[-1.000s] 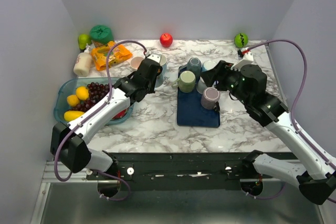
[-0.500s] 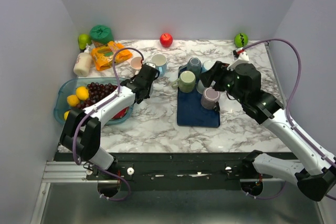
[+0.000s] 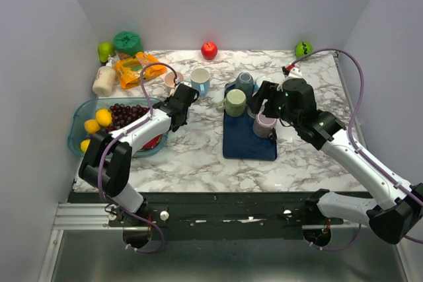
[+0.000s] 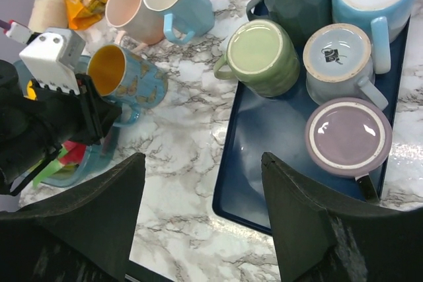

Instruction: Turn the mug right side up

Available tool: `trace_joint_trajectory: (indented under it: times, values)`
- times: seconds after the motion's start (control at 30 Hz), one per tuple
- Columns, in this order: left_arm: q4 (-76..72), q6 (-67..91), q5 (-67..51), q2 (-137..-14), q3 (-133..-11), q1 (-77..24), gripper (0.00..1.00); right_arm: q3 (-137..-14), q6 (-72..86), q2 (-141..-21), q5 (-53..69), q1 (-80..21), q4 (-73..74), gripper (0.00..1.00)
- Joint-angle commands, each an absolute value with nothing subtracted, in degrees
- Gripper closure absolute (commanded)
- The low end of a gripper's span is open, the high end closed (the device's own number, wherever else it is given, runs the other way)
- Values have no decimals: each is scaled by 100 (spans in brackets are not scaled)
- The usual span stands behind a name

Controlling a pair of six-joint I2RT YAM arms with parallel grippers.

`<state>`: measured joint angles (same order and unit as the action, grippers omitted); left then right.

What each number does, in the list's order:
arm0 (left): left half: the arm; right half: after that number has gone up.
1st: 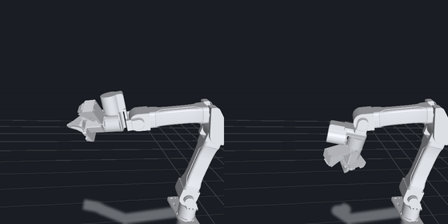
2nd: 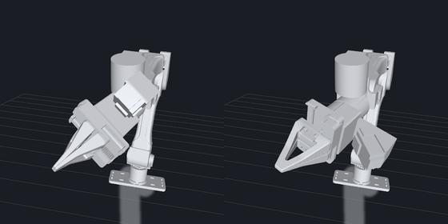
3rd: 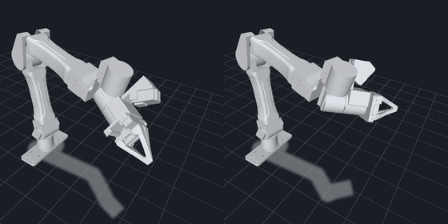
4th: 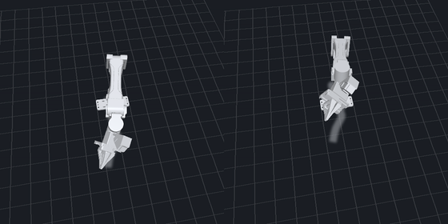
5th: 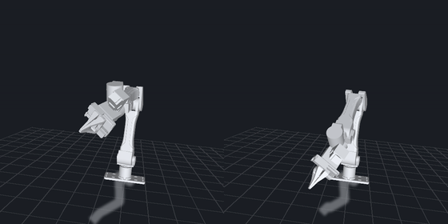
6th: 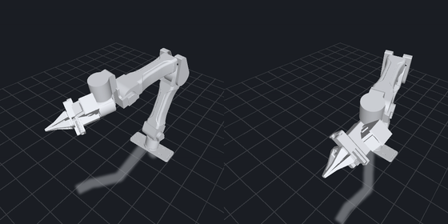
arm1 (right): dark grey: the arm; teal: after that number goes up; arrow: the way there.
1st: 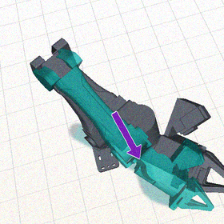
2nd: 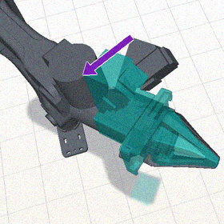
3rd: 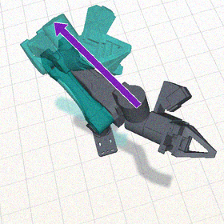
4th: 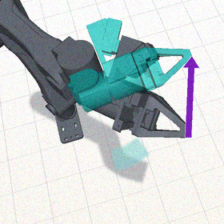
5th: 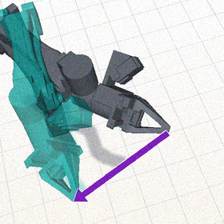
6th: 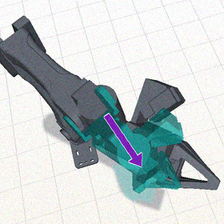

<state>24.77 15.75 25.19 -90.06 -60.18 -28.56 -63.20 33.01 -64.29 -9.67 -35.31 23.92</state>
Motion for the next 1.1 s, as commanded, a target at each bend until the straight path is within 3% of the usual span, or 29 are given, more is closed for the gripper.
trace_joint_trajectory:
  times: [0.0, 0.03, 0.07, 0.27, 0.63, 0.77, 0.9, 1.07]
  values:
    - [2171, 1907, 2962, -8939, -6056, -2830, 72, -6434, 3340, -6565, -1291, -3560, 2724, 21]
    - [2171, 1925, 2936, -8938, -6064, -2830, 67, -6442, 3340, -6609, -1335, -3560, 2742, 21]
    - [2171, 1916, 2918, -8912, -6082, -2830, 55, -6451, 3340, -6635, -1371, -3560, 2829, 21]
    - [2092, 1855, 2655, -8614, -6179, -2830, 38, -6477, 3340, -6846, -1757, -3560, 3146, 19]
    - [2030, 1661, 2329, -7612, -6495, -2839, 25, -6206, 2936, -7294, -2540, -3472, 3964, 18]
    - [1855, 1582, 2049, -7269, -6557, -2848, 16, -6143, 2892, -7751, -2514, -3235, 4174, 19]
    - [1723, 1529, 1653, -6997, -6644, -2839, 1, -6126, 2769, -8138, -2400, -3138, 4201, 20]
    - [1512, 1547, 1232, -6777, -6688, -2848, 1, -6117, 2663, -8534, -2206, -3129, 4096, 20]
